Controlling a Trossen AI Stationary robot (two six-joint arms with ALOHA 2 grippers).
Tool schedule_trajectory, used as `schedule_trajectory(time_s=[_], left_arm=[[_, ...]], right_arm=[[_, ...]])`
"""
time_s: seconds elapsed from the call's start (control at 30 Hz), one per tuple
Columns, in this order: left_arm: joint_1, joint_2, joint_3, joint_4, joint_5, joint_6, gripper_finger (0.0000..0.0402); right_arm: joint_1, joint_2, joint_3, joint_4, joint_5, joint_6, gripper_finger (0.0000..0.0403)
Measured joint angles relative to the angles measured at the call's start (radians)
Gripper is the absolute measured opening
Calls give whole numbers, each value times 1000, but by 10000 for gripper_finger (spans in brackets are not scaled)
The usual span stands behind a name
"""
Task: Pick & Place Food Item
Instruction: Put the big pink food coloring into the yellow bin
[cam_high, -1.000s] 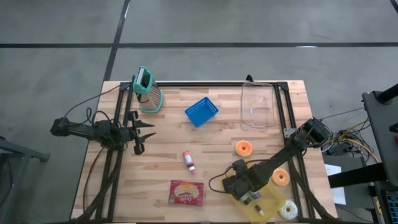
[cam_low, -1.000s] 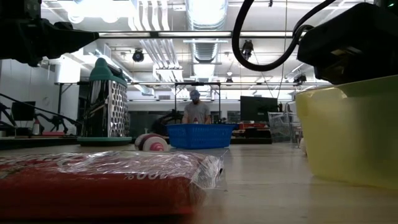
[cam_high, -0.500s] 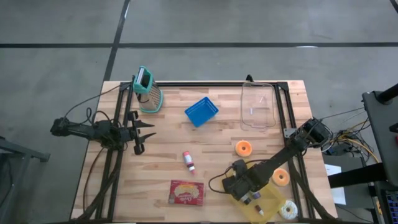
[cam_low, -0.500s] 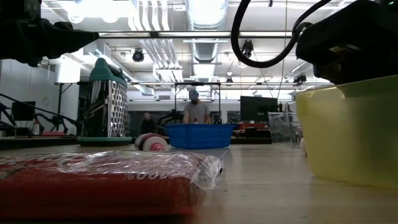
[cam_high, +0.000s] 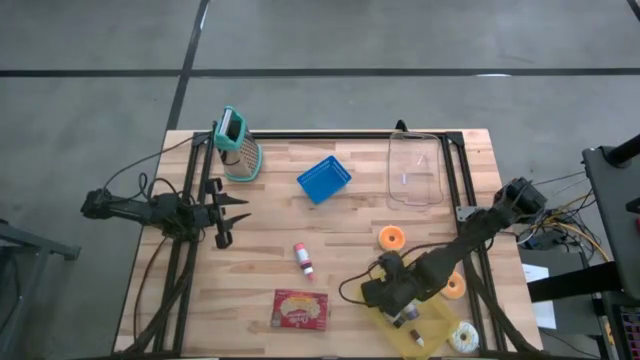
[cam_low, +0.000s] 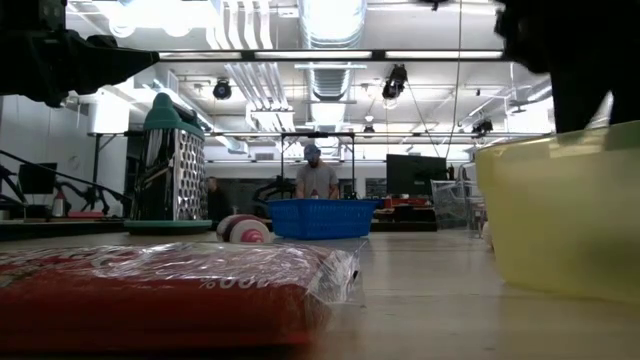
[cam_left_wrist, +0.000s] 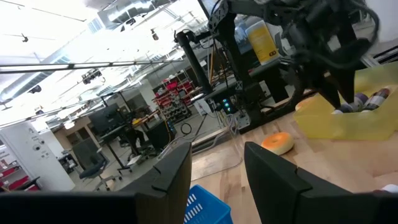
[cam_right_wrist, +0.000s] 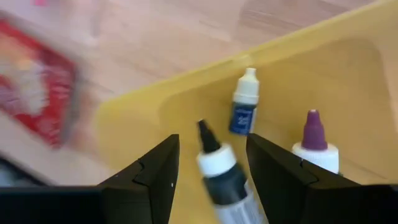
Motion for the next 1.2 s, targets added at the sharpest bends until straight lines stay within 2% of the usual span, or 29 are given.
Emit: schedule_trajectory(time_s=[0.17, 0.37, 0.5, 0.63, 0.87, 1.0, 1.2], left_arm=[[0, 0, 0, 0, 0, 0, 152], [0, 0, 0, 0, 0, 0, 152], [0, 0, 0, 0, 0, 0, 152], [0, 0, 0, 0, 0, 0, 152], [0, 0, 0, 0, 0, 0, 152], [0, 0, 0, 0, 0, 0, 152], [0, 0, 0, 0, 0, 0, 152]], right_arm=[[0, -96, 0, 1, 114, -32, 183], [-14, -137, 0, 22, 311, -234, 183], [-51, -136, 0, 58, 394, -347, 183], [-93, -136, 0, 114, 409, -435, 183], [-168, -85, 0, 331, 407, -693, 183], [-207, -37, 0, 465, 330, -737, 183], [-246, 28, 41, 480, 271, -793, 183]])
